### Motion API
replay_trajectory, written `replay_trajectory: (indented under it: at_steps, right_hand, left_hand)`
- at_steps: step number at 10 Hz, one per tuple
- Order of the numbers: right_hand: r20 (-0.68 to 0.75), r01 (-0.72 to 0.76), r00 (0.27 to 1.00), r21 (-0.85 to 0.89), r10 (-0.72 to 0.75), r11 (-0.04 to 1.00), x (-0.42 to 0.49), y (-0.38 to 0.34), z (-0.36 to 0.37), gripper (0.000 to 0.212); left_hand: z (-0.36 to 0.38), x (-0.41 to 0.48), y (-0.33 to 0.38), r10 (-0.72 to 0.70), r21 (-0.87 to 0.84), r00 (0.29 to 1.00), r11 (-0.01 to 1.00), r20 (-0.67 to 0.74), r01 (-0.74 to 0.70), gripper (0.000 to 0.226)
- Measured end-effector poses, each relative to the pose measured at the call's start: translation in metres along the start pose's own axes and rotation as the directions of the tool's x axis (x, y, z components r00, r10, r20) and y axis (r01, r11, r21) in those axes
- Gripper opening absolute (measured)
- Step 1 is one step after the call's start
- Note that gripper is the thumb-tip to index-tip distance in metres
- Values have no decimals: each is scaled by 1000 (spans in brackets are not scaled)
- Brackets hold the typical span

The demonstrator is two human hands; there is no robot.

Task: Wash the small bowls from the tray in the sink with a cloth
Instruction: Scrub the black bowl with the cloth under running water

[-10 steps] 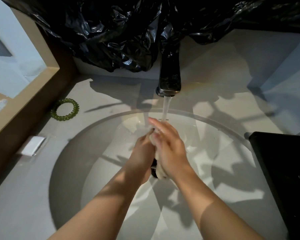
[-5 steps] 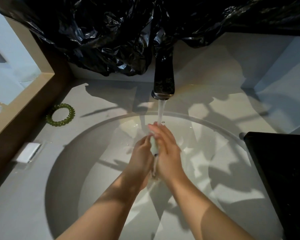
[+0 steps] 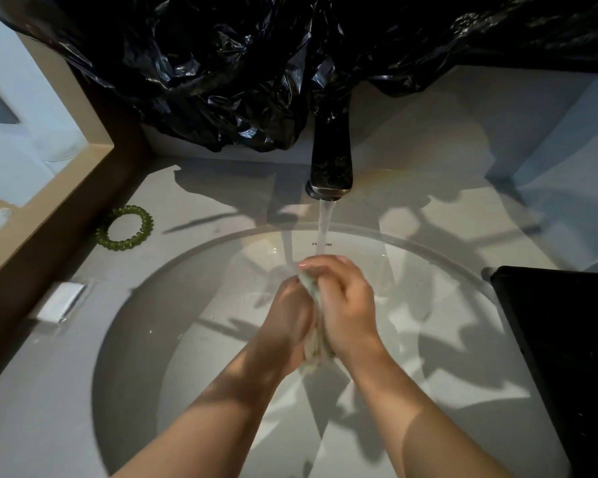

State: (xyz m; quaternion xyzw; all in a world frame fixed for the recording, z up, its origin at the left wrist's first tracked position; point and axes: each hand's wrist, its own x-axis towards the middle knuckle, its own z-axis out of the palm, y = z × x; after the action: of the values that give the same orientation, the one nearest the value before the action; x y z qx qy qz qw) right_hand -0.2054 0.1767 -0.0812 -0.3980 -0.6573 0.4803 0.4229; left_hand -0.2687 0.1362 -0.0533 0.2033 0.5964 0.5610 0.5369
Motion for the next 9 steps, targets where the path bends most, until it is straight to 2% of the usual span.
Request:
replay_trajectory:
  at_steps: [1, 2, 3, 4, 5, 6, 7, 8, 9]
  right_hand:
    - [-38, -229, 970, 171, 238, 958, 5, 2, -7, 25]
    - [-62, -461, 863, 309, 501, 832, 4, 3, -1, 35]
    - [-56, -267, 962, -5, 266, 964, -12, -7, 11, 60]
    - [97, -3, 995, -248, 27, 969, -19, -7, 15, 66]
    - [37, -37, 999, -89, 40, 995, -5, -3, 3, 37]
    - [-63, -368, 910, 338, 411, 866, 6, -1, -2, 17]
    - [-16, -414, 899, 289, 437, 863, 0, -4, 2, 20]
    - [-21, -284, 956, 203, 294, 937, -5, -5, 5, 18]
    - [-18, -319, 936, 377, 351, 870, 1, -6, 2, 17]
  left_hand:
    - [5, 1, -1, 55, -7, 997, 998, 62, -54, 31]
    - [8, 6, -5, 81, -150, 996, 985, -34, -85, 40]
    - [4, 7, -8, 69, -274, 995, 958, -71, -86, 43]
    - [-2, 7, -13, 62, -160, 995, 984, -82, -74, 39]
    - [-2, 7, -9, 78, -187, 997, 980, 20, -73, 34]
    - [2, 6, -7, 131, -130, 987, 984, 89, -119, 29]
    - [2, 7, -10, 167, -130, 986, 978, 18, -163, 24]
    - [-6, 11, -8, 231, 82, 972, 969, 42, -234, 26]
    - [-11, 3, -1, 221, 204, 965, 947, 143, -247, 32]
